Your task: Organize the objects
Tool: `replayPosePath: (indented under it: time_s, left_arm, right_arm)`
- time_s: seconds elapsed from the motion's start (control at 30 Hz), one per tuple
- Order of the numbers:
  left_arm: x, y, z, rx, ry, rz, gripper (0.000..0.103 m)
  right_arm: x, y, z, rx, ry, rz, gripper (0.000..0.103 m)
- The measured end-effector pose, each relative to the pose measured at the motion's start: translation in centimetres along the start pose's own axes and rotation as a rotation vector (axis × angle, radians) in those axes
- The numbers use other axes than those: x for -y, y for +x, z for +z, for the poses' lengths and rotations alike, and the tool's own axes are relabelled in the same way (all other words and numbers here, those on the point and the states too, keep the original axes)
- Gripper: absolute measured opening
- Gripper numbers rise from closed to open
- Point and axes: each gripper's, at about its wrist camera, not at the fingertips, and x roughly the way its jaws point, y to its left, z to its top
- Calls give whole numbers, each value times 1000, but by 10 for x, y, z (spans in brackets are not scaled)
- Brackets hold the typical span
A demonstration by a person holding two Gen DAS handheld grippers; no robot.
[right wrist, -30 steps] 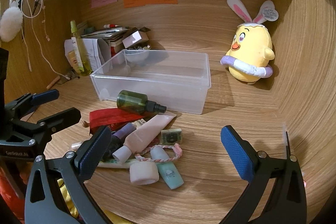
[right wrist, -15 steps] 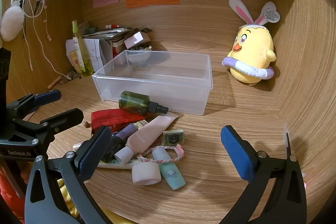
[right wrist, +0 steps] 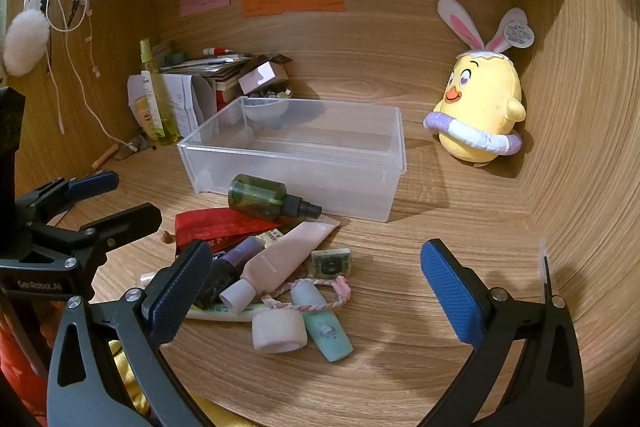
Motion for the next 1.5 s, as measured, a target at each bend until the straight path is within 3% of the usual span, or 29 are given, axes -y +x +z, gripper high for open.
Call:
replayPosePath:
  time_s: [0.37, 0.57, 0.63, 0.7, 0.8, 1.17, 1.5]
  left_arm:
    - [-5, 2, 0, -1, -17, -17, 103]
    - [-16, 3, -2, 7, -28, -12, 103]
    - [-22, 3, -4, 3, -26, 1, 99]
    - [-26, 5, -5, -14, -19, 15, 83]
    - [-33, 14, -8, -53, -29, 24, 82]
    - [-30, 64, -5, -216, 10, -71, 82]
    - [-17, 93, -3, -326, 103, -99, 82]
  right_arm:
    - [3, 6, -1, -21, 17, 14, 103]
    - [11, 9, -2, -16, 6, -19, 103]
    - [16, 11, -2, -16, 6, -34, 103]
    - [22, 14, -2, -21, 12, -41, 103]
    - [32, 21, -2, -39, 31, -29, 102]
    - [42, 63, -9, -157, 78, 41, 87]
    - [34, 89, -15, -234, 67, 89, 59]
